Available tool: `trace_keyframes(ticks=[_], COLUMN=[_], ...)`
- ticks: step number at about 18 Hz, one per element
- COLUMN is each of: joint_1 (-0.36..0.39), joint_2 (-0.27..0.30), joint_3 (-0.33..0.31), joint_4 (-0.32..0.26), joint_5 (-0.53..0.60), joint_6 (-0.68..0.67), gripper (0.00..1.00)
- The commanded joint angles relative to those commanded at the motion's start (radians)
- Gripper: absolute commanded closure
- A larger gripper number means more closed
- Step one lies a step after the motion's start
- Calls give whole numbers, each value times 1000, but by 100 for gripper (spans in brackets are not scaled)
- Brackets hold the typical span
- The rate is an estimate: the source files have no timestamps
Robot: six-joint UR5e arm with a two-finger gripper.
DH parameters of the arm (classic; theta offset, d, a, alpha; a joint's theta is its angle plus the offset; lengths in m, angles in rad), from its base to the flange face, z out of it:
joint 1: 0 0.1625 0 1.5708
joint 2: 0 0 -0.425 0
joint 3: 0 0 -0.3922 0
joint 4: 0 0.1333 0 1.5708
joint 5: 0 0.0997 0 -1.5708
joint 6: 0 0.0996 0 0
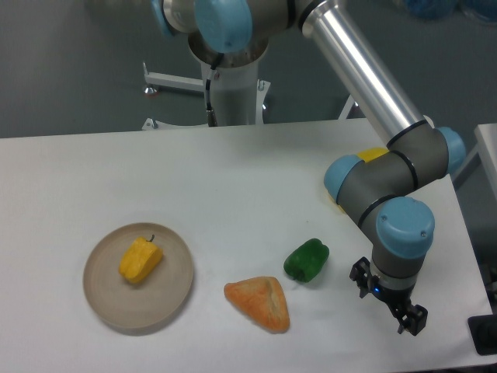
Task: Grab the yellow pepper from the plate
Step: 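Move the open gripper over the yellow pepper on the beige plate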
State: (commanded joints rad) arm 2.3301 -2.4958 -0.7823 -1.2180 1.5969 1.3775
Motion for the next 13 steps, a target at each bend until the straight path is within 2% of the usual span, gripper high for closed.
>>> trace_keyframes(ticks=[6,8,13], joint_1=[-18,-41,-86], joint_2=[23,67,228], joint_3=[-18,-76,-262], joint_4=[-8,-9,-23], joint_5=[6,5,-11], joint_6=[-52,-95,-210], gripper=[0,0,0])
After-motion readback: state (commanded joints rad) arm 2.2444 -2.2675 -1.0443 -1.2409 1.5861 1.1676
